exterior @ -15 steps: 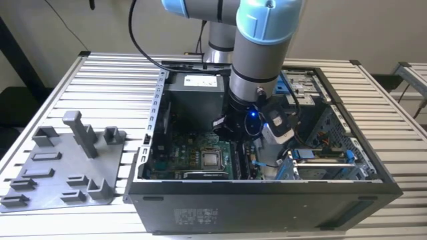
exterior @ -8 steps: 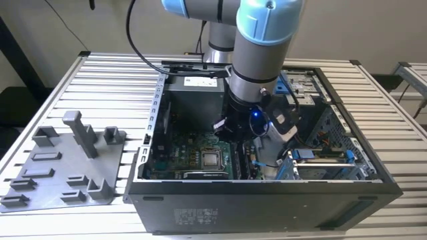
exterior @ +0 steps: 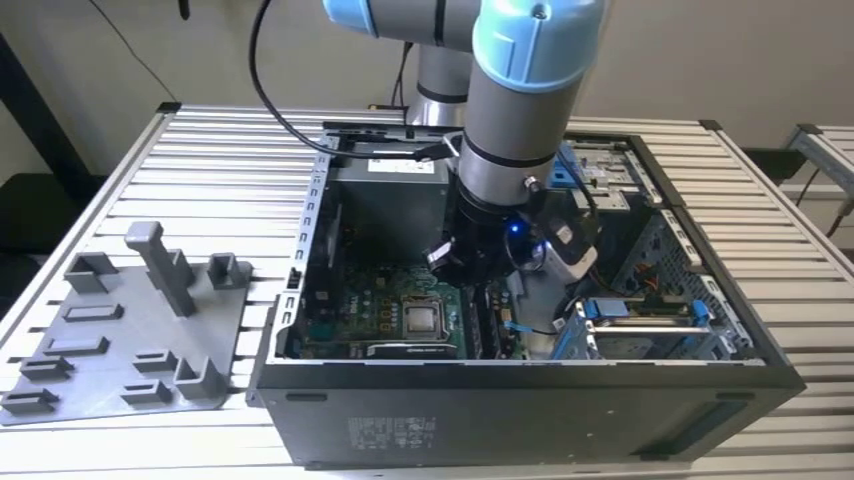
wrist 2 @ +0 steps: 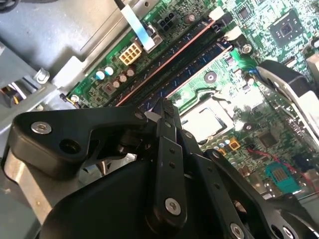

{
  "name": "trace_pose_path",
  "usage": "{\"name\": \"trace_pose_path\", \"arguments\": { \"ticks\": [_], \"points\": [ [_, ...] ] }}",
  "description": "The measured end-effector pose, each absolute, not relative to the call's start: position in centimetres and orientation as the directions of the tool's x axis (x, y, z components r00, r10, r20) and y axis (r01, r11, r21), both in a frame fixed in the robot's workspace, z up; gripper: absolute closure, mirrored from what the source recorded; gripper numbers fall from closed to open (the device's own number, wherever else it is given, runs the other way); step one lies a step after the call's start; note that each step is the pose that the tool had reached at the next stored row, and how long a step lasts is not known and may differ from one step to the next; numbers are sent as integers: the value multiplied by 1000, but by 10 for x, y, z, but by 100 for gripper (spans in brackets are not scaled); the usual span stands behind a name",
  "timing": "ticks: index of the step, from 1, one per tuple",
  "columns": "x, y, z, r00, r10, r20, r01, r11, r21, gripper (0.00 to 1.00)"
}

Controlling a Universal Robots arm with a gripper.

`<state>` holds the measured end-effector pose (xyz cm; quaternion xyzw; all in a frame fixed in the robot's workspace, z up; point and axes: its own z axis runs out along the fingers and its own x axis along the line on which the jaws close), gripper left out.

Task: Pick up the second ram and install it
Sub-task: 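Press down the second ram until it locks into place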

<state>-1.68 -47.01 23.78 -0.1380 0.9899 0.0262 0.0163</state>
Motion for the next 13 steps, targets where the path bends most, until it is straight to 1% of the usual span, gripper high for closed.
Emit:
{"name": "trace_pose_path", "arguments": {
  "ticks": [13],
  "points": [
    [-17, -470, 238, -883, -467, -40, -469, 882, 47, 89]
  ]
}}
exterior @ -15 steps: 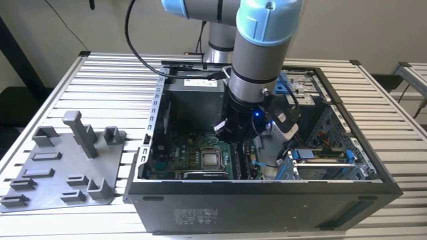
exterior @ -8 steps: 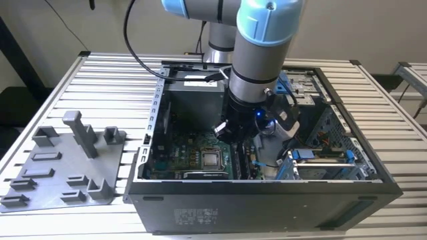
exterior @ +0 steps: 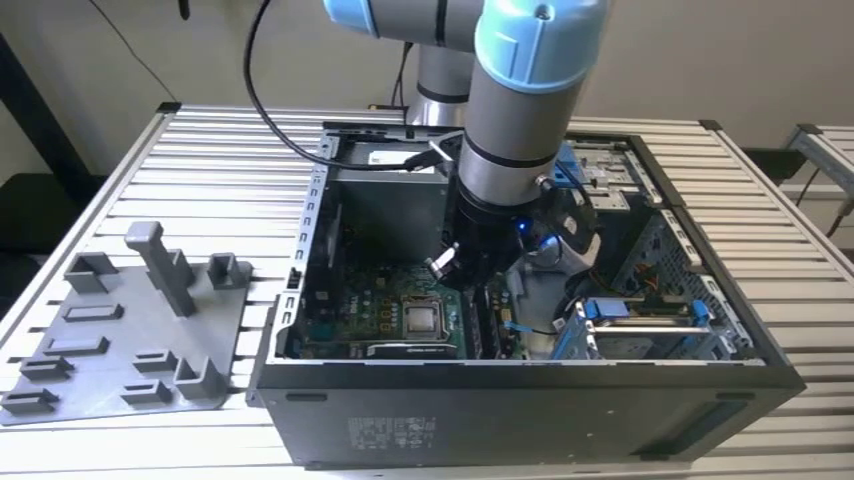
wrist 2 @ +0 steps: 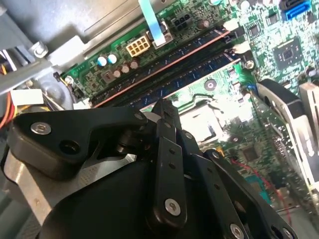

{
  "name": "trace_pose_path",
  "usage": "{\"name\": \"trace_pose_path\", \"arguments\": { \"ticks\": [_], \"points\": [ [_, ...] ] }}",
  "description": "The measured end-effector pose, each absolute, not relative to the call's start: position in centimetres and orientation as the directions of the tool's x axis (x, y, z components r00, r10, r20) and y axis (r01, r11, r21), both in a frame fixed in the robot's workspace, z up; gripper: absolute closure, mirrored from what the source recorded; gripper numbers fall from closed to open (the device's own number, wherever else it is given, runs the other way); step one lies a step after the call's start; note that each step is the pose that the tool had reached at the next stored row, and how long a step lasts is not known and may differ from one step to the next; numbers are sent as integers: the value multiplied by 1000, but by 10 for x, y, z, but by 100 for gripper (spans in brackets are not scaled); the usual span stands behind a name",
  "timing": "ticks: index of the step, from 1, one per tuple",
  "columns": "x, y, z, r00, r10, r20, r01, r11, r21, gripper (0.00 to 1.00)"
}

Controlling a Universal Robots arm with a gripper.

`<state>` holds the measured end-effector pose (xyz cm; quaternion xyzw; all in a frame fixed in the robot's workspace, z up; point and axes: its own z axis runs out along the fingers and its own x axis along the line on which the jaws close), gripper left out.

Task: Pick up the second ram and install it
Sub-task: 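Press down the second ram until it locks into place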

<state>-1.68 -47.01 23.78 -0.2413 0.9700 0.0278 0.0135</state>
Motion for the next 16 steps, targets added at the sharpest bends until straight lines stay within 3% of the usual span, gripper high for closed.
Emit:
{"name": "trace_pose_path", "arguments": {
  "ticks": [16],
  "points": [
    [-17, -470, 238, -794, -607, -41, -608, 793, 47, 89]
  ]
}}
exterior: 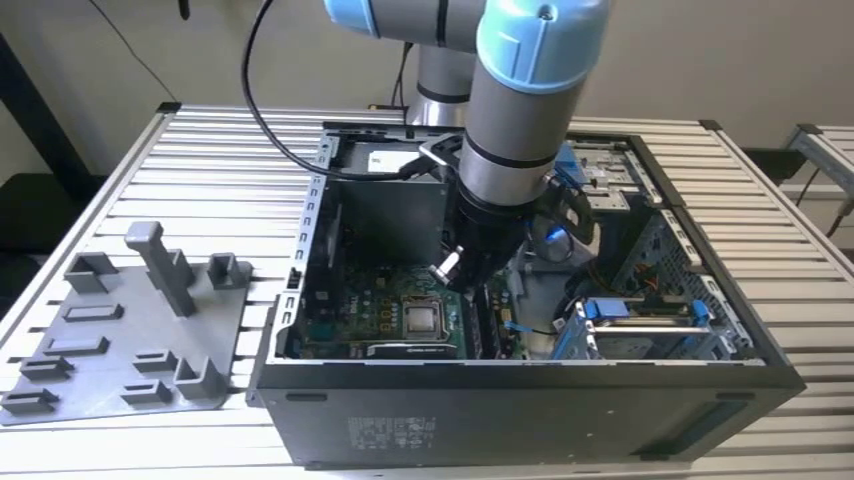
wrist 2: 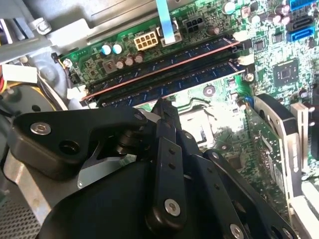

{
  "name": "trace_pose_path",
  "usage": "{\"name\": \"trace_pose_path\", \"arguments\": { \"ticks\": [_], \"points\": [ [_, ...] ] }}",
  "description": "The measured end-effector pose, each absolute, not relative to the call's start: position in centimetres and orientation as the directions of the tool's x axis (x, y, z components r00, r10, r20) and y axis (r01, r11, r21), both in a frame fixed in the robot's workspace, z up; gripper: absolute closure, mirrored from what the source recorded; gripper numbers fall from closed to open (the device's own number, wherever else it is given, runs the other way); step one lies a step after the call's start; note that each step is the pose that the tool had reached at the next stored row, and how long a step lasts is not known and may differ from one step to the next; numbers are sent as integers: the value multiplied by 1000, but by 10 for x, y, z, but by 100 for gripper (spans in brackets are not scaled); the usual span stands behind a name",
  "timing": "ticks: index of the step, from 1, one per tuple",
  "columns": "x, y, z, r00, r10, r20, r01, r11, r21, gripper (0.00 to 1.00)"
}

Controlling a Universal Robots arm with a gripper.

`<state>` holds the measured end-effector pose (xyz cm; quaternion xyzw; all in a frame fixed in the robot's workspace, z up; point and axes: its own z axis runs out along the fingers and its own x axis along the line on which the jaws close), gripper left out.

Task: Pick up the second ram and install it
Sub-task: 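Press down the second ram until it locks into place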

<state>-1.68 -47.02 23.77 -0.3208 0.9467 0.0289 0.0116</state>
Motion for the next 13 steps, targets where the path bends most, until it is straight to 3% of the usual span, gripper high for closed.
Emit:
{"name": "trace_pose_path", "arguments": {
  "ticks": [13],
  "points": [
    [-17, -470, 238, -638, -769, -41, -770, 636, 47, 89]
  ]
}}
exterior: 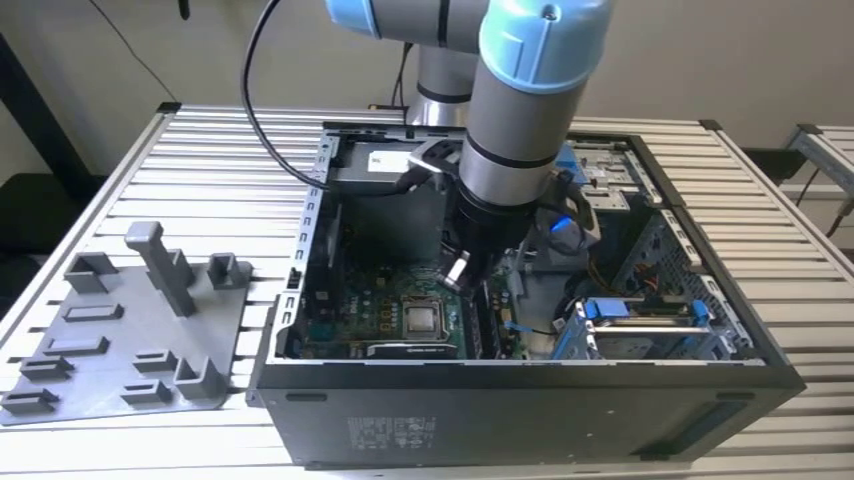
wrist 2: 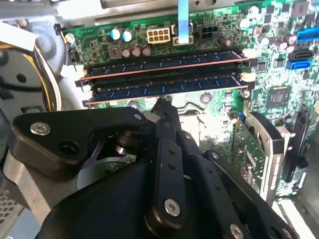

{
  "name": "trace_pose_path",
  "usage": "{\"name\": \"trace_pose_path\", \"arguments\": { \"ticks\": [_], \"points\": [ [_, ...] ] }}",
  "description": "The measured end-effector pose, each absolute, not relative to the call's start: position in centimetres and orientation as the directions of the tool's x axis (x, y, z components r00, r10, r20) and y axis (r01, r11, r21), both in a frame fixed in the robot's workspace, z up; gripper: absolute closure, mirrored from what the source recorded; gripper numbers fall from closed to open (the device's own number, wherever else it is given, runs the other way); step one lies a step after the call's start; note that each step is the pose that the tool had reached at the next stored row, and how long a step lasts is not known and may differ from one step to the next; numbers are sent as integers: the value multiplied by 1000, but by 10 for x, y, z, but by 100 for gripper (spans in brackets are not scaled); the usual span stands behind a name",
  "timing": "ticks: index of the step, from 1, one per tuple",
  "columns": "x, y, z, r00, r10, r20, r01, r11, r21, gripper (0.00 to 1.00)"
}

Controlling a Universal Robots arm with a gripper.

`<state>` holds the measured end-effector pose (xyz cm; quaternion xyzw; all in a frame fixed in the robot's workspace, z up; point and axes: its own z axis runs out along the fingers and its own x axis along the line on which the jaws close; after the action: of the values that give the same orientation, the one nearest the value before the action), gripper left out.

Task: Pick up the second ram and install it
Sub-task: 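Press down the second ram until it locks into place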

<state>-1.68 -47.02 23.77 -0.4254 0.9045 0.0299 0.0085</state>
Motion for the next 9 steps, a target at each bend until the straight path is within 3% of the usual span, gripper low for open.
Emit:
{"name": "trace_pose_path", "arguments": {
  "ticks": [9],
  "points": [
    [-17, -470, 238, -572, -819, -41, -820, 571, 46, 89]
  ]
}}
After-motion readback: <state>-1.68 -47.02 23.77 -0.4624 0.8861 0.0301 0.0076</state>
